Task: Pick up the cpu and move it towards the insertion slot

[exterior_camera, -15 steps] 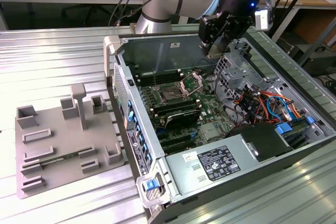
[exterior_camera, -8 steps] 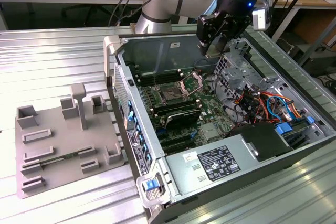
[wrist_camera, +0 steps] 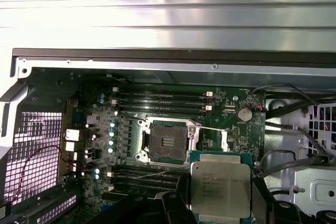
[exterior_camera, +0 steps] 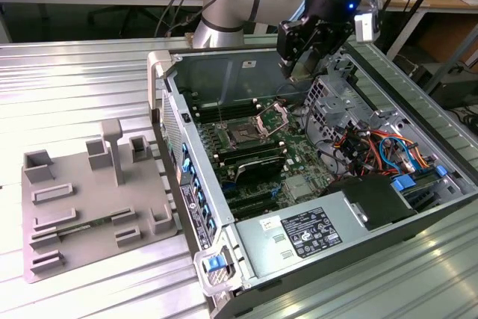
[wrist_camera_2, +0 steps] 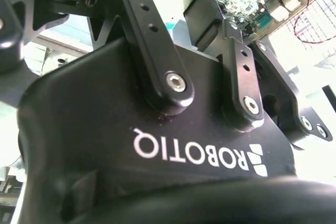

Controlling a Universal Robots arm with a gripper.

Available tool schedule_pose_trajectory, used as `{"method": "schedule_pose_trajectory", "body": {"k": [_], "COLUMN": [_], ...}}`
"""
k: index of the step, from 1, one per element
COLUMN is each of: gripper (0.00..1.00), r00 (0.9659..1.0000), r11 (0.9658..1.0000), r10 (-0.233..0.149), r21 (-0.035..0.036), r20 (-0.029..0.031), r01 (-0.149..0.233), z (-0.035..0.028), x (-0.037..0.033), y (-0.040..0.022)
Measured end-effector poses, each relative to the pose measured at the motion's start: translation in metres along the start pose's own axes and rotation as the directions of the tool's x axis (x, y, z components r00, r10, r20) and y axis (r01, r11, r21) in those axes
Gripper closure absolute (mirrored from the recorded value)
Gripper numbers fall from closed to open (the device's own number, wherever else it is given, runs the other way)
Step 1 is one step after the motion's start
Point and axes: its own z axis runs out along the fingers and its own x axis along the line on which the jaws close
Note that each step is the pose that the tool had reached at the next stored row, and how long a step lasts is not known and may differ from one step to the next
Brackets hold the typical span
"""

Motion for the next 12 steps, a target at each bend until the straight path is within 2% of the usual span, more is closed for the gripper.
{"method": "schedule_pose_trajectory", "body": {"k": [7,12], "gripper": [0.45,0.45], "r00": [1.0000,1.0000], "r11": [1.0000,1.0000], "r10": [0.000,0.000], "r21": [-0.0001,0.0000], "r20": [0.0000,0.0000], "r01": [0.000,0.000], "z": [0.0054,0.0059], "x": [0.0000,0.0001], "y": [0.0016,0.0016]}}
